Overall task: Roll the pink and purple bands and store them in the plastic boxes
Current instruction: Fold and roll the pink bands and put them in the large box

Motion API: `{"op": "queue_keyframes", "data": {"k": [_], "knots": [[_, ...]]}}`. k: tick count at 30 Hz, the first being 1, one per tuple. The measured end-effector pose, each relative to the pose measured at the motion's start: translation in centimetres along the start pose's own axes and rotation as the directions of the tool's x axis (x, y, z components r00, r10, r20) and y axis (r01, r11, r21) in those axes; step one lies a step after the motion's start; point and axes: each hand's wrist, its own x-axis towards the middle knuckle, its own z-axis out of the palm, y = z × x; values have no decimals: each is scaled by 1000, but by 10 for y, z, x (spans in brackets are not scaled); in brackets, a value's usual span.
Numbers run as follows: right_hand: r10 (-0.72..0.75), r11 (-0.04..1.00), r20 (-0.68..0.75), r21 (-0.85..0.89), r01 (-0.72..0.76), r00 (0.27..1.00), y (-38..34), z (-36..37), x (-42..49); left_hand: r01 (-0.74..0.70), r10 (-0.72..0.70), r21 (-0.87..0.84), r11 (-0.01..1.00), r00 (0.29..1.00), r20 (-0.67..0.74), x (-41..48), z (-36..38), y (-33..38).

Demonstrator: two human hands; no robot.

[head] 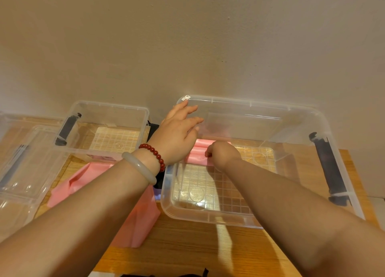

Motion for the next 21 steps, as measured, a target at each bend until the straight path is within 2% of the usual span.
{"op": "queue_keyframes", "data": {"k": [9, 17, 21], "knots": [[-76, 994, -41, -85, 72, 996, 3, 2, -2, -1, 1, -3, 1000, 1000, 0, 0, 0, 0], [-128, 991, -121, -40, 124, 984, 0, -4, -5, -1, 1, 10, 1000, 1000, 2, 0, 0, 1], [-160, 986, -182, -74, 149, 970, -1, -11, -11, -4, 4, 12, 1000, 1000, -1, 0, -1, 1]]}}
